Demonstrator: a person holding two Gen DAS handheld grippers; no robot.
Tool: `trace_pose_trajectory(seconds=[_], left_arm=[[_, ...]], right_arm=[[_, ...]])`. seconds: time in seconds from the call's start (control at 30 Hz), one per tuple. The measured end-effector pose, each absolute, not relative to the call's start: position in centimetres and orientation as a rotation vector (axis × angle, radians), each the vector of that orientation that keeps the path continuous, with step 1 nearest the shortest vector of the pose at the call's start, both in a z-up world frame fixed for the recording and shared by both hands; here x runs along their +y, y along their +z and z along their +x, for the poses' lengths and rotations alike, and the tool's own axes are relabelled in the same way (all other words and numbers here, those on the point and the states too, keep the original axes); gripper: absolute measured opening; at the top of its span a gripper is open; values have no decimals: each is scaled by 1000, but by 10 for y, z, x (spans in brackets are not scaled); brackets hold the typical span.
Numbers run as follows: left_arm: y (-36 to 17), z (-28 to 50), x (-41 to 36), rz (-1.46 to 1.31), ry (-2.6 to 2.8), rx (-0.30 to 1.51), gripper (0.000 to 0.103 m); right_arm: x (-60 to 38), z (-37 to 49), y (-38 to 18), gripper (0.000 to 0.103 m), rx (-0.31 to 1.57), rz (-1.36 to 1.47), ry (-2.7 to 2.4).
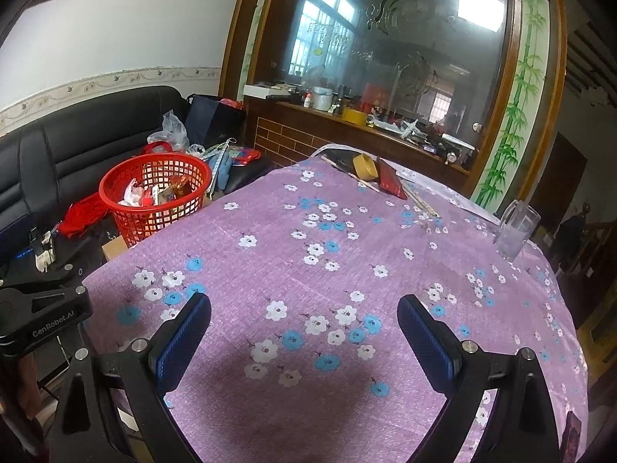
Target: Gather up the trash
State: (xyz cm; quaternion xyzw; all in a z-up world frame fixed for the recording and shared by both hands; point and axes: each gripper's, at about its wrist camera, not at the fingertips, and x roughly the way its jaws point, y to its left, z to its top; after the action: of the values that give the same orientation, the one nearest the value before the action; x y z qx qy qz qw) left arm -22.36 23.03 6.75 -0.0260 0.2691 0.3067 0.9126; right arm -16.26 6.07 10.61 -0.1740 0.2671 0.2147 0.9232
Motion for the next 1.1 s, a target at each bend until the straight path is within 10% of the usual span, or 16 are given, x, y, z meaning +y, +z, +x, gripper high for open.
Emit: trace_pose_trajectory(seconds=[1.1], left_arm=[[68, -224, 230, -54, 633, 551, 102]], right_arm=[[61, -163, 102, 99, 561, -353, 434]])
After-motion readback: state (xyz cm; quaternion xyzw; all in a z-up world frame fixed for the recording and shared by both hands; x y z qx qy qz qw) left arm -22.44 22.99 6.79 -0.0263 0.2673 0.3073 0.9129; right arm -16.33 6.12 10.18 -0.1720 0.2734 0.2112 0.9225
